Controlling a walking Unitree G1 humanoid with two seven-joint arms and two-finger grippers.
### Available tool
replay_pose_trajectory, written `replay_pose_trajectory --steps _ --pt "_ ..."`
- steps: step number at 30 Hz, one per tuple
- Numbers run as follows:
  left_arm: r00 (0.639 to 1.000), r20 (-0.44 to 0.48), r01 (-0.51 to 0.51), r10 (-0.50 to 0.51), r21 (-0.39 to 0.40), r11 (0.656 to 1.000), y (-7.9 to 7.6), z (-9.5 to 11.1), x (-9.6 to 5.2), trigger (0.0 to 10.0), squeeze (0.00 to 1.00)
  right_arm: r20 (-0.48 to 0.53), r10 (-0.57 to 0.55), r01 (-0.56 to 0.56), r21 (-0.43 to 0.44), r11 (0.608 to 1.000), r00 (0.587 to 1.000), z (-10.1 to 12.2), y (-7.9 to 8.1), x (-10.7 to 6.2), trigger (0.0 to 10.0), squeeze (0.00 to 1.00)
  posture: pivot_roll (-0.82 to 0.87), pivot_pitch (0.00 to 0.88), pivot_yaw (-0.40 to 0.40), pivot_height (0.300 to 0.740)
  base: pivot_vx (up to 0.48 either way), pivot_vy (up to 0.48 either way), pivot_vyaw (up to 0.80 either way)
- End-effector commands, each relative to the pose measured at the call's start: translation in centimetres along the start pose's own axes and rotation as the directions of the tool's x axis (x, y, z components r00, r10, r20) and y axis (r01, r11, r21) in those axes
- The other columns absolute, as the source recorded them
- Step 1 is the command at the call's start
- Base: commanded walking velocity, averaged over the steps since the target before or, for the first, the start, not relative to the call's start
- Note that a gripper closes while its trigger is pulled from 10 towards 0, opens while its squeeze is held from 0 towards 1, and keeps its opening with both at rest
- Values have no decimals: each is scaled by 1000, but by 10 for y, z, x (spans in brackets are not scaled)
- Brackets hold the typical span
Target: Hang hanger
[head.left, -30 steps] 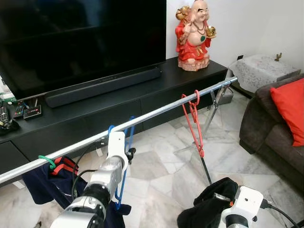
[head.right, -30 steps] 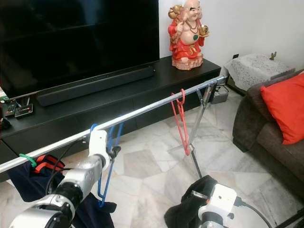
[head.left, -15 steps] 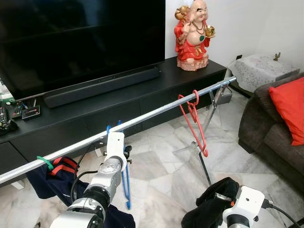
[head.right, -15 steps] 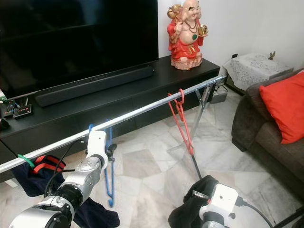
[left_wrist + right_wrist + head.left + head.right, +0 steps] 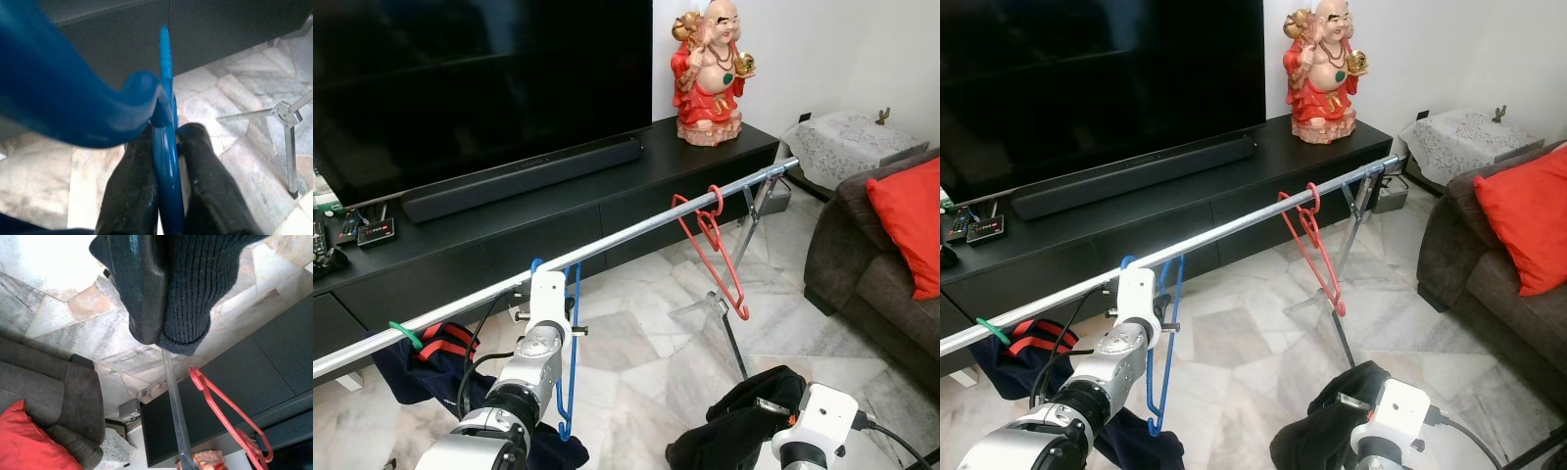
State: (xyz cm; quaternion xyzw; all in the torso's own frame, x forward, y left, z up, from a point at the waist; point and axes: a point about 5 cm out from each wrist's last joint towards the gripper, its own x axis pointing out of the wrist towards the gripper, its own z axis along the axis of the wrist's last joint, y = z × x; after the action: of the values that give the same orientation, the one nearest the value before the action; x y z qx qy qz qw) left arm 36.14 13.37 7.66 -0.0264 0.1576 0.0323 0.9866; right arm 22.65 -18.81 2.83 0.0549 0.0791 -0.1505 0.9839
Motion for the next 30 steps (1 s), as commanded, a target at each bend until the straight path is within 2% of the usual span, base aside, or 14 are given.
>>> replay_pose_trajectory --steps 1,5,9,11,17,24,26,27,30 --pt "999 26 -47 47 5 999 15 4 1 0 0 15 10 -10 -6 1000 1000 3 3 0 10000 0 29 0 83 740 0 0 0" --pt "997 36 -63 62 26 998 20 4 0 0 0 14 10 -10 -7 1000 1000 2 3 0 10000 0 29 0 83 740 0 0 0" --pt "994 85 -76 67 101 992 27 6 -2 0 0 14 9 -9 -8 1000 1000 2 2 0 10000 0 31 0 83 740 0 0 0" --pt "993 101 -79 67 115 990 28 6 -3 0 0 12 9 -9 -9 1000 1000 2 3 1 10000 0 31 0 83 740 0 0 0" --pt "984 164 -93 73 118 989 32 11 -7 0 0 10 12 -12 -8 1000 1000 2 4 1 10000 0 37 0 81 740 0 0 0" --pt "981 185 -84 64 105 991 29 14 -10 0 0 9 14 -13 -8 1000 1000 1 4 1 10000 0 37 0 81 740 0 0 0" --pt "983 184 -1 -13 76 997 22 12 -13 0 0 8 11 -11 -8 1000 1000 1 4 0 10000 0 36 1 83 740 0 0 0" --pt "983 184 -1 -13 76 997 22 12 -13 0 0 8 11 -11 -8 1000 1000 1 4 0 10000 0 36 1 83 740 0 0 0" --pt "970 215 89 -113 118 989 17 11 -20 0 0 7 8 -8 -9 1000 1000 0 3 -1 10000 0 36 1 83 740 0 0 0"
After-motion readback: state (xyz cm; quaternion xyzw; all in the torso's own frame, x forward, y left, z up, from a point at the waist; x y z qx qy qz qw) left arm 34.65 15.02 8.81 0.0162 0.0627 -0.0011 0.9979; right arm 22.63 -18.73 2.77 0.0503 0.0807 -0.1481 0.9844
